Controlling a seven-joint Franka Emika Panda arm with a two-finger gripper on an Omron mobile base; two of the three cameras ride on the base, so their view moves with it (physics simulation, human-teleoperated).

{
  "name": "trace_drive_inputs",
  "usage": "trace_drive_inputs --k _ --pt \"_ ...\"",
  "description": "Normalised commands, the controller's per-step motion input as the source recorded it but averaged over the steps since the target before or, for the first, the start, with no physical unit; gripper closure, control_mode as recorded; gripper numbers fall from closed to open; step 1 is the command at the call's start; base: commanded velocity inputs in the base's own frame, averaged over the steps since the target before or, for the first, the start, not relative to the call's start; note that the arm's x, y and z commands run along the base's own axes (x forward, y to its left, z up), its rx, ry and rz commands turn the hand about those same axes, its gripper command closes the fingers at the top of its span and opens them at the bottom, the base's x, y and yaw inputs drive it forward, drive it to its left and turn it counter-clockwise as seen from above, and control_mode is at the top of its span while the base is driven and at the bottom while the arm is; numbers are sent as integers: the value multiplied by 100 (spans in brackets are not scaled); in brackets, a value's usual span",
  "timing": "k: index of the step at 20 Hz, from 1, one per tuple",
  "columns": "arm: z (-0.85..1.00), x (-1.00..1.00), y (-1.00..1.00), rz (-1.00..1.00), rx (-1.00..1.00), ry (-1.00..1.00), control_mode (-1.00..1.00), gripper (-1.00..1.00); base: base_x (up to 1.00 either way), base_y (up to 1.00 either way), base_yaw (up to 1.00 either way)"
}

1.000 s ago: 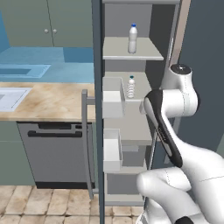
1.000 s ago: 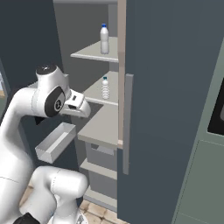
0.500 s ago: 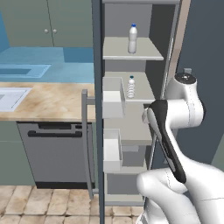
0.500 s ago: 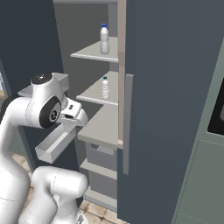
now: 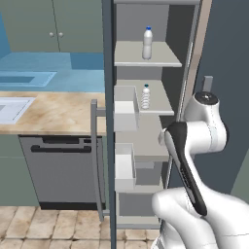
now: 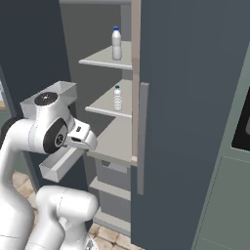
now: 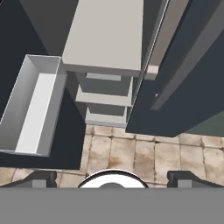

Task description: Take the bottled waters from the counter and place them in the freezer to freeze. Close the freezer door after placing the bottles.

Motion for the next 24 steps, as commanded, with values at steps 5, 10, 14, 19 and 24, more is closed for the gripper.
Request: trace_drive_inputs --k 5,10,14,19,24 --pt "0 0 0 0 0 0 -100 -100 0 0 0" --pt "0 -6 0 0 0 0 -100 -100 0 0 0" --pt "0 0 0 0 0 0 100 -100 -36 0 -3" --pt "0 0 0 0 0 0 100 -100 -41 10 -9" --pt "0 0 0 0 0 0 100 -100 -64 27 -16"
